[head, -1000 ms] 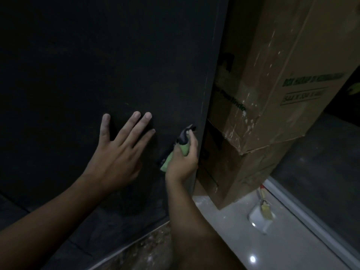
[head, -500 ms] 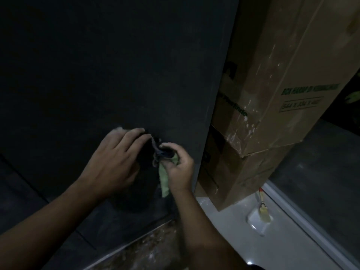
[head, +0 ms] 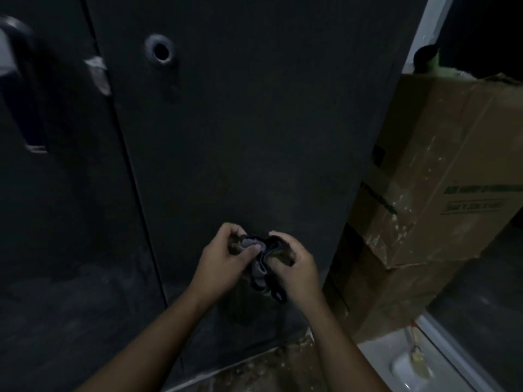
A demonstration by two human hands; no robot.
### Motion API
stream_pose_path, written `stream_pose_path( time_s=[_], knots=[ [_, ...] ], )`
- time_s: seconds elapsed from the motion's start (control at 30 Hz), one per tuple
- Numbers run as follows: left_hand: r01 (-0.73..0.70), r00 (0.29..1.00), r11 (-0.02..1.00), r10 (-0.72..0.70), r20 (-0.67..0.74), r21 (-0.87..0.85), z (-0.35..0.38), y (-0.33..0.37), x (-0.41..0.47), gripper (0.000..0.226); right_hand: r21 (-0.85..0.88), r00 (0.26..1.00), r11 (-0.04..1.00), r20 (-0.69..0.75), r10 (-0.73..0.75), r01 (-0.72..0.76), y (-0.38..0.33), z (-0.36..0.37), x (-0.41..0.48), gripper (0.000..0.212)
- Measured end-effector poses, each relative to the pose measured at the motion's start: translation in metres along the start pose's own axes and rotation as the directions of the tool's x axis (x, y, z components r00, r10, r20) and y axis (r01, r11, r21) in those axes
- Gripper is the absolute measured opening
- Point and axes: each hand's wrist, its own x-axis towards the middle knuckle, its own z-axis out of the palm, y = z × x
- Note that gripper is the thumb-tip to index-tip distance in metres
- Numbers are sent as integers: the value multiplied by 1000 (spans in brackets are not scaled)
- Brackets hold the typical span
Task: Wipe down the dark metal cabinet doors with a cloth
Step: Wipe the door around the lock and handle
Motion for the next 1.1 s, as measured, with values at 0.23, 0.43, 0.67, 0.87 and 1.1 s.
stream_pose_path(
  time_s=[0.23, 0.43, 0.67, 0.87, 1.1],
  knots=[
    [109, 974, 991, -122, -188, -82, 6, 7, -36, 26, -198, 950, 975, 272, 155, -102, 9, 22, -60, 108],
    [73, 997, 997, -73, -5, 10, 28, 5, -48, 27, -120, 997, 990, -14, 73, -75, 24, 32, -68, 80],
    [-274, 957, 709, 265, 115, 650, -9, 16, -36, 60, -260, 860, 962, -507, -58, -88, 12, 26, -6, 61],
    [-356, 869, 398, 473, 144, 845, -61, -2, -6, 66, -90, 649, 996, -758, -68, -1, -6, 4, 55, 63],
    [-422, 809, 275, 544, 223, 864, -87, -23, 3, 65, -436, 632, 855, -586, -508, 282, -12, 68, 65, 55]
  ],
)
